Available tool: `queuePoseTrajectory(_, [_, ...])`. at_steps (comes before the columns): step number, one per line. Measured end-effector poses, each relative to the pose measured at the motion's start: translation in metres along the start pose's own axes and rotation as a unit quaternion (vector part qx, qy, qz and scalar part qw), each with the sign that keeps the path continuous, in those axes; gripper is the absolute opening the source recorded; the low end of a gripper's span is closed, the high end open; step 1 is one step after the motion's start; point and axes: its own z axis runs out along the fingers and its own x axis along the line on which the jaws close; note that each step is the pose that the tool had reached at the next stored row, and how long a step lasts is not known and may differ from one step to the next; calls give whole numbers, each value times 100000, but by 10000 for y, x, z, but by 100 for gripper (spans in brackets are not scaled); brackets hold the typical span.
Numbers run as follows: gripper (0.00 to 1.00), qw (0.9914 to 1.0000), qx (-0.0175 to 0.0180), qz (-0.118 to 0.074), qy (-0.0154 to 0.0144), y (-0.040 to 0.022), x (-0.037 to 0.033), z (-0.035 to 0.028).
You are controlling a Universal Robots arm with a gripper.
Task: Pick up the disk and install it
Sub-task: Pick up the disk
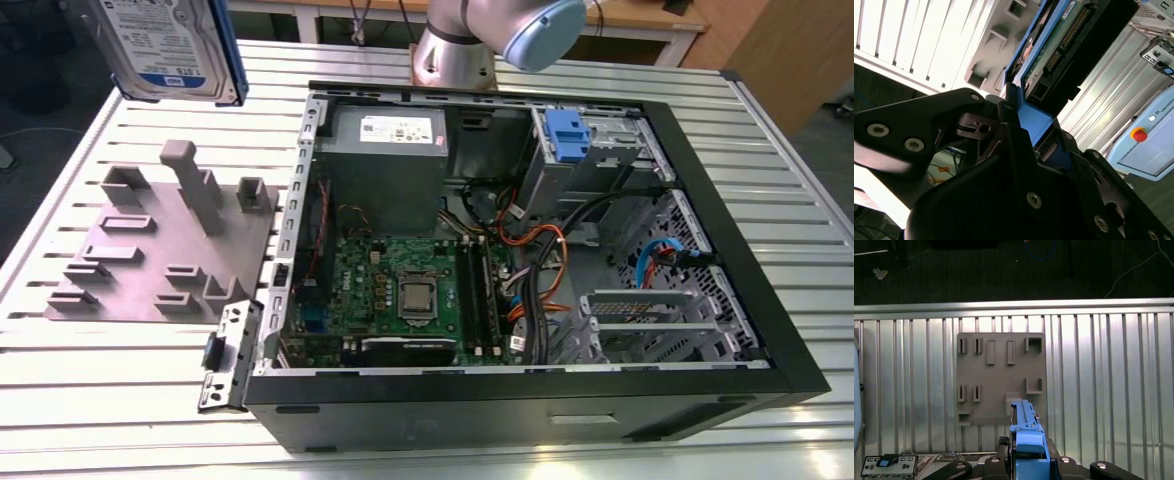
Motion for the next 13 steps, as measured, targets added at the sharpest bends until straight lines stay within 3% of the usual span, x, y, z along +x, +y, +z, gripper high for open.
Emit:
queuePoseTrajectory(7, [37, 100000, -2, -2, 0, -21, 5, -1])
queuePoseTrajectory(13, [37, 100000, 2, 0, -2, -24, 68, -1])
